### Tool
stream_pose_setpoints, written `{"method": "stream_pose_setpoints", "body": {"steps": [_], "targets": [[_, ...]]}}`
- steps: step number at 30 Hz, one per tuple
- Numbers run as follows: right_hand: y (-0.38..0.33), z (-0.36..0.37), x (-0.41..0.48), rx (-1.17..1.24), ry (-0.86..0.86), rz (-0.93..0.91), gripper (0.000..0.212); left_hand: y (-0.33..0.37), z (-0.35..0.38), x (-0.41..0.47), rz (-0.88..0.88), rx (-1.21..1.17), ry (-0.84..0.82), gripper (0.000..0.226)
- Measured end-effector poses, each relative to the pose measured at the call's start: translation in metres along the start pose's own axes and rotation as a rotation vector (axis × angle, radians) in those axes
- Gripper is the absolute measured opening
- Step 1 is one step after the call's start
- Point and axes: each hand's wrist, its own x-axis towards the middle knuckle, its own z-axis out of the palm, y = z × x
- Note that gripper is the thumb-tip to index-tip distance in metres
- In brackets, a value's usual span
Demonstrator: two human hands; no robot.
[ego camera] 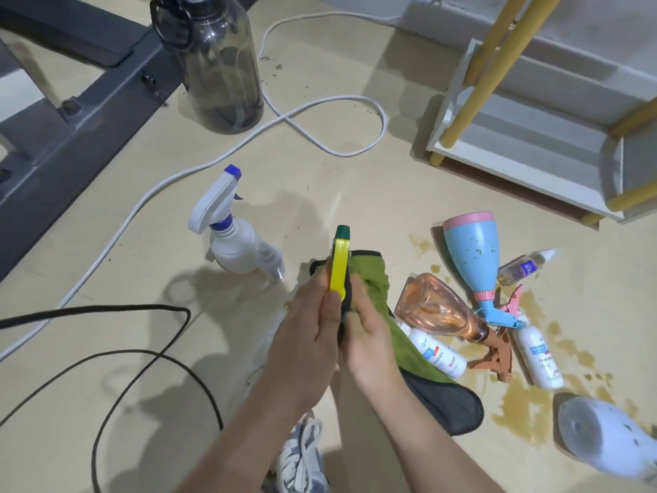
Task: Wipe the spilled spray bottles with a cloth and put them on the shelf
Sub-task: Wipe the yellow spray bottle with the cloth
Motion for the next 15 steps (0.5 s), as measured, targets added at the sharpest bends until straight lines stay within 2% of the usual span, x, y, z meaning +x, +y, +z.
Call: {"method": "stream_pose_setpoints", "body": {"steps": [2, 5, 7, 9, 11, 13, 15], "targets": [[-0.005, -0.006, 0.028, 0.026, -0.053, 0.064, 0.048, -0.001, -0.001, 0.002, 0.02, 0.047, -0.018, 0.039], [-0.01, -0.012, 0.046, 0.001, -0.123, -0.035, 0.066, -0.002, -0.003, 0.002, 0.025, 0.081, -0.034, 0.044], [-0.007, -0.015, 0.02, -0.133, -0.144, -0.136, 0.061, 0.0, -0.002, 0.001, 0.012, 0.085, -0.032, 0.057], [0.015, -0.015, -0.015, -0.238, -0.147, -0.178, 0.071, -0.001, -0.002, 0.0, 0.008, 0.076, -0.008, 0.049], [0.029, -0.012, -0.041, -0.262, -0.168, -0.2, 0.071, -0.002, -0.005, 0.001, 0.008, 0.085, -0.009, 0.043], [0.04, -0.003, -0.048, -0.258, -0.14, -0.262, 0.065, -0.004, -0.009, 0.003, 0.015, 0.087, -0.026, 0.044], [0.04, 0.0, -0.038, -0.183, -0.001, -0.226, 0.058, -0.005, -0.011, 0.005, 0.02, 0.087, -0.047, 0.041]]}}
